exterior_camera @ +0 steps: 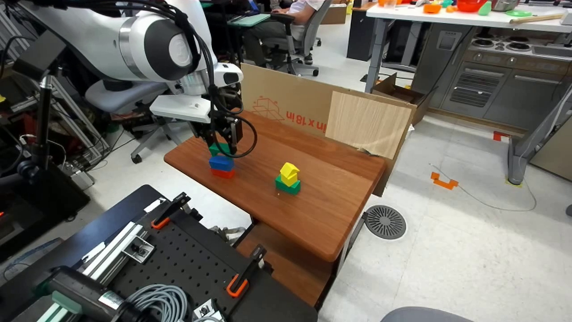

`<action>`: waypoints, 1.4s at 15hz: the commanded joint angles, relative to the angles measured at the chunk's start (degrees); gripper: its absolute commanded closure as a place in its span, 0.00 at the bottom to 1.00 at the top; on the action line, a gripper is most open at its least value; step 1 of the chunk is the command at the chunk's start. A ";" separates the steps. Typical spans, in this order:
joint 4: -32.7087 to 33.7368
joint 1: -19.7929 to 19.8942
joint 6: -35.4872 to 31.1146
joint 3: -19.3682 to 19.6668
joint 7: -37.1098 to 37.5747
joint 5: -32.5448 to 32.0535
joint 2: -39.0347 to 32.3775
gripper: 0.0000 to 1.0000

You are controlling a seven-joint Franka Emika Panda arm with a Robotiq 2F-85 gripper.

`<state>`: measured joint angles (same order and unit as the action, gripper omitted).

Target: Pick the green block and put it on the table

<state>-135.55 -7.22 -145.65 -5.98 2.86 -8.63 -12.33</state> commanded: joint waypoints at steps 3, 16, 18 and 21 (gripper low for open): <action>8.25 0.20 4.58 1.42 1.69 0.74 -2.08 0.58; 32.33 -0.94 14.02 4.45 6.93 0.86 -24.08 0.58; 35.20 -1.03 15.34 4.48 7.53 1.33 -27.08 0.58; 38.69 -0.81 17.12 4.21 7.52 2.18 -29.72 0.58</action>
<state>-102.46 -7.18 -132.11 -2.39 10.02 -8.25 -38.40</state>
